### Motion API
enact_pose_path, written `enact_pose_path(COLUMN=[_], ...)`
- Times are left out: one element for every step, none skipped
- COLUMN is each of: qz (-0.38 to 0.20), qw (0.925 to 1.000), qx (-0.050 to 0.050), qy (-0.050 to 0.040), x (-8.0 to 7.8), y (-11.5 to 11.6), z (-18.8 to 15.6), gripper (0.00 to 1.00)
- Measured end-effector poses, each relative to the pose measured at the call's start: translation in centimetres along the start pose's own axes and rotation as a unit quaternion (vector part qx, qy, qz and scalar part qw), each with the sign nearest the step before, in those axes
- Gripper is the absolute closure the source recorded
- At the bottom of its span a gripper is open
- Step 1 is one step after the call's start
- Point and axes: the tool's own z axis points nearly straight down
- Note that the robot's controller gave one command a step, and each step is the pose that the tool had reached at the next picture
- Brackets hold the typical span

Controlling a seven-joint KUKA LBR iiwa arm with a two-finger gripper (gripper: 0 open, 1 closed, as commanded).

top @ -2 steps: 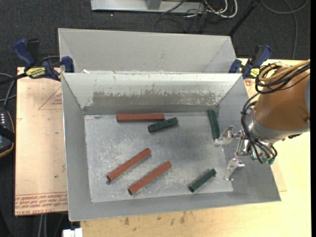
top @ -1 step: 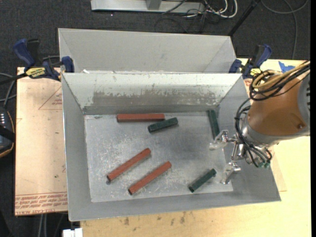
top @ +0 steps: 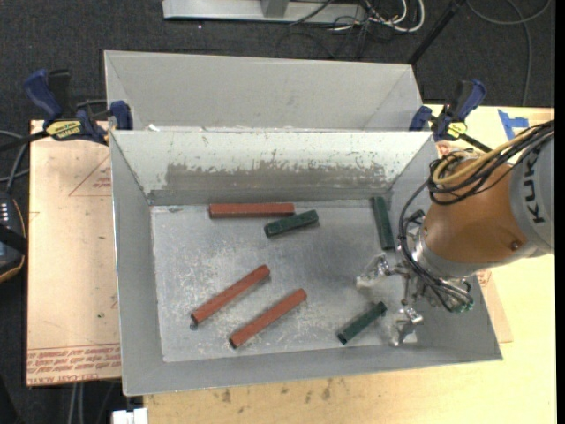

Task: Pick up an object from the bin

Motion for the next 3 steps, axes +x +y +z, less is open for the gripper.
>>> enact_pose_path(qz=[-0.056,-0.056,-0.065], qw=[0.9984,0.9984,0.9979], qx=[0.002,0.002,0.0], qy=[-0.0063,-0.0063,-0.0001], x=[-2.1,-2.1,-2.0], y=[3.2,3.2,2.3], z=[0.4,0.4,-12.4], gripper=[1.0,1.0,1.0])
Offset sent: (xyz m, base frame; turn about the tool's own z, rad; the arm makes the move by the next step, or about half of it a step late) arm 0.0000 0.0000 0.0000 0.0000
